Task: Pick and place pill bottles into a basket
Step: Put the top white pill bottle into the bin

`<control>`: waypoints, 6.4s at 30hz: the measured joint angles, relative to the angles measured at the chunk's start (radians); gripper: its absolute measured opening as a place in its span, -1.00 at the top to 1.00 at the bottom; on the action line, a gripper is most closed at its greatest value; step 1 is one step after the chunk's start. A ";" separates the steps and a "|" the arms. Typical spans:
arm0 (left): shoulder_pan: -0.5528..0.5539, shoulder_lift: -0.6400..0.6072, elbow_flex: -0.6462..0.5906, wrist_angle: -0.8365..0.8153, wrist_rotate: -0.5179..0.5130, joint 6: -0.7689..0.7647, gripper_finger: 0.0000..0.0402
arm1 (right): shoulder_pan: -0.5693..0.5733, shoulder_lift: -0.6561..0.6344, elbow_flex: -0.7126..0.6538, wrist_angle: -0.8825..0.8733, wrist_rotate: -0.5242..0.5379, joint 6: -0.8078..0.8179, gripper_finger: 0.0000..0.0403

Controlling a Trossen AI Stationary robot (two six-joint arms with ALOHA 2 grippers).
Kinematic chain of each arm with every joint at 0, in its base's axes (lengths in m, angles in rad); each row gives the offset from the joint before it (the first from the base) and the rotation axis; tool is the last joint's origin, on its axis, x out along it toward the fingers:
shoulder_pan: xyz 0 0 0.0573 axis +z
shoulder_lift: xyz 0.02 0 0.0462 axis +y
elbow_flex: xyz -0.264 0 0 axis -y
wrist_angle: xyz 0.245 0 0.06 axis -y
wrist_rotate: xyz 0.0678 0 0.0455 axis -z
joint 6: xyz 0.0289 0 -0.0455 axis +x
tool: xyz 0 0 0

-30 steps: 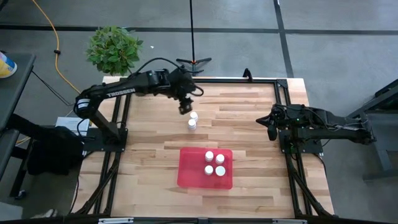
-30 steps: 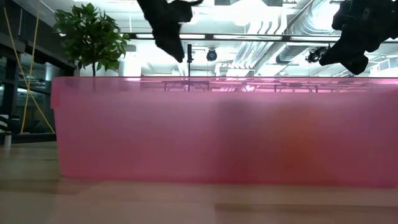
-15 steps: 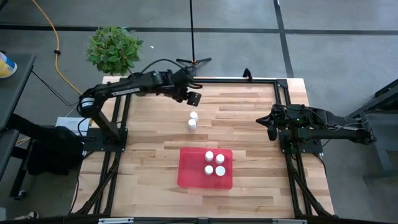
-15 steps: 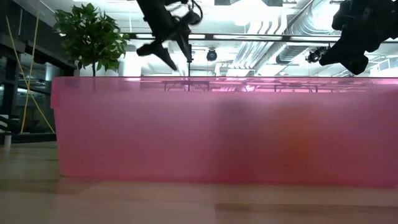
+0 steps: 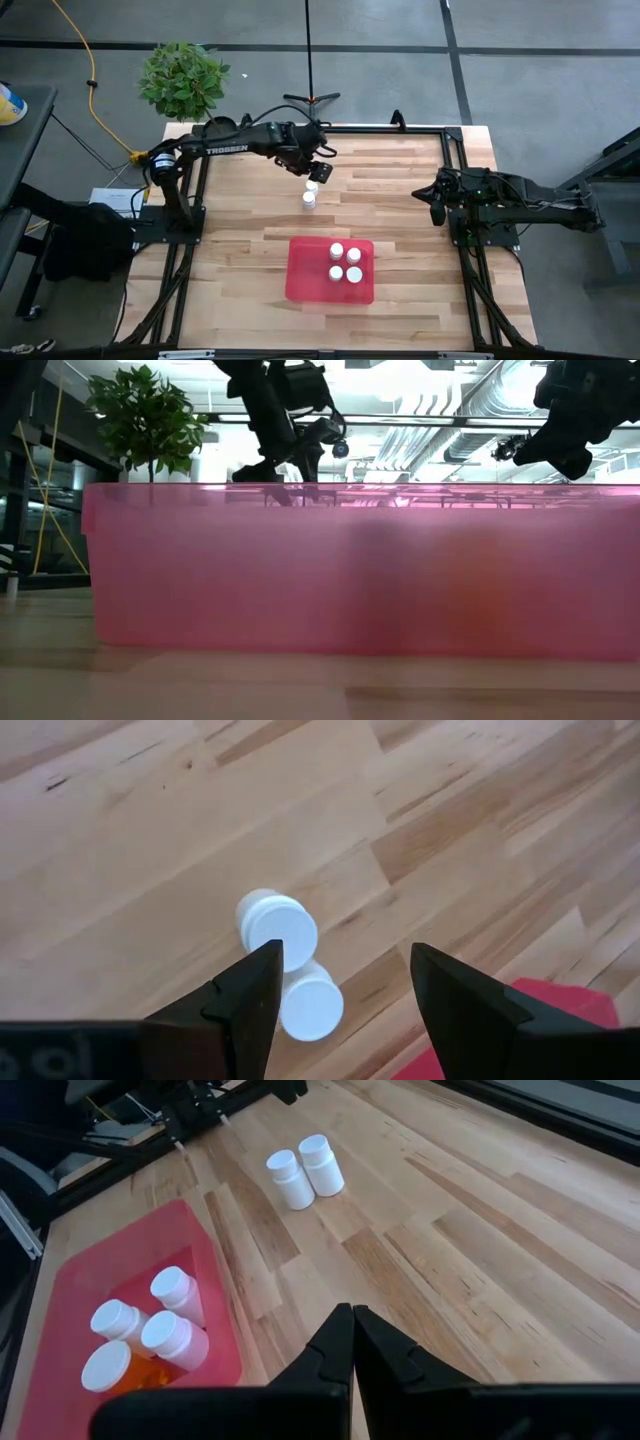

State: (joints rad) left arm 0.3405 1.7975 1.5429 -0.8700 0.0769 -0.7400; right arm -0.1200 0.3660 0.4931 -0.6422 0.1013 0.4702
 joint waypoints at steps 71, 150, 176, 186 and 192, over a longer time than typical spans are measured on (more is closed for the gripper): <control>-0.008 0.173 0.001 0.025 0.013 0.130 -0.89 | 0.001 0.021 0.000 -0.003 0.015 0.000 1.00; 0.073 0.208 0.001 0.147 -0.108 0.395 -0.71 | 0.001 0.021 0.000 -0.003 0.014 0.000 1.00; 0.246 0.215 0.154 0.239 -0.053 0.625 -0.80 | 0.001 0.021 0.000 -0.004 0.022 0.000 1.00; 0.261 0.250 0.155 0.244 0.001 0.635 -0.79 | 0.001 0.021 0.000 -0.004 0.026 0.000 1.00; 0.248 0.307 0.154 0.248 0.014 0.631 -0.79 | 0.001 0.021 0.000 -0.004 0.027 0.000 1.00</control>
State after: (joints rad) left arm 0.5880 2.1046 1.6974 -0.6218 0.0908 -0.1093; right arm -0.1188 0.3870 0.4934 -0.6460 0.1284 0.4702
